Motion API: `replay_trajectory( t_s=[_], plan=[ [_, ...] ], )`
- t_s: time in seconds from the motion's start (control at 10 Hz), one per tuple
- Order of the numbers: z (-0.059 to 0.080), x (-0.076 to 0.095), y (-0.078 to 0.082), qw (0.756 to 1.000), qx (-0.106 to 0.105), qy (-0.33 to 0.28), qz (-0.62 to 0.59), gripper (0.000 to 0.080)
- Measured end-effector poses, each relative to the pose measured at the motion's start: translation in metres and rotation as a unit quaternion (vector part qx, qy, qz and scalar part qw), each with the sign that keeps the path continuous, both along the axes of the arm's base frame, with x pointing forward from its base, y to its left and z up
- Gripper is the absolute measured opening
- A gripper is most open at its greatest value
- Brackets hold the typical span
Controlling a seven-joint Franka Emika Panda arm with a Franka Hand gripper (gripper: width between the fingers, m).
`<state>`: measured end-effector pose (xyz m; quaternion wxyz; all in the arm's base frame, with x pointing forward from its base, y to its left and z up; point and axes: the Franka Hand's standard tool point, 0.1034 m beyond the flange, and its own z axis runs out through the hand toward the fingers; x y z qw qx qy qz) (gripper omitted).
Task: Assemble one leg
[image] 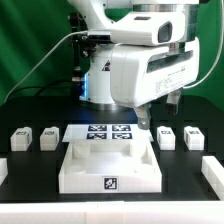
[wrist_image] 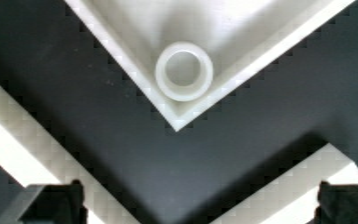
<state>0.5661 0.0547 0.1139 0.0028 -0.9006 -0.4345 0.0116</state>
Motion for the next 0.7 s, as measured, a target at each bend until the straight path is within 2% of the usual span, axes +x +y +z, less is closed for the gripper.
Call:
replay_trajectory(
  t_s=[0.7],
  plan=[
    [-0.0002, -0.0001, -0.0001, 1.000, 0.000, 0.000, 0.000, 0.0649]
  ],
)
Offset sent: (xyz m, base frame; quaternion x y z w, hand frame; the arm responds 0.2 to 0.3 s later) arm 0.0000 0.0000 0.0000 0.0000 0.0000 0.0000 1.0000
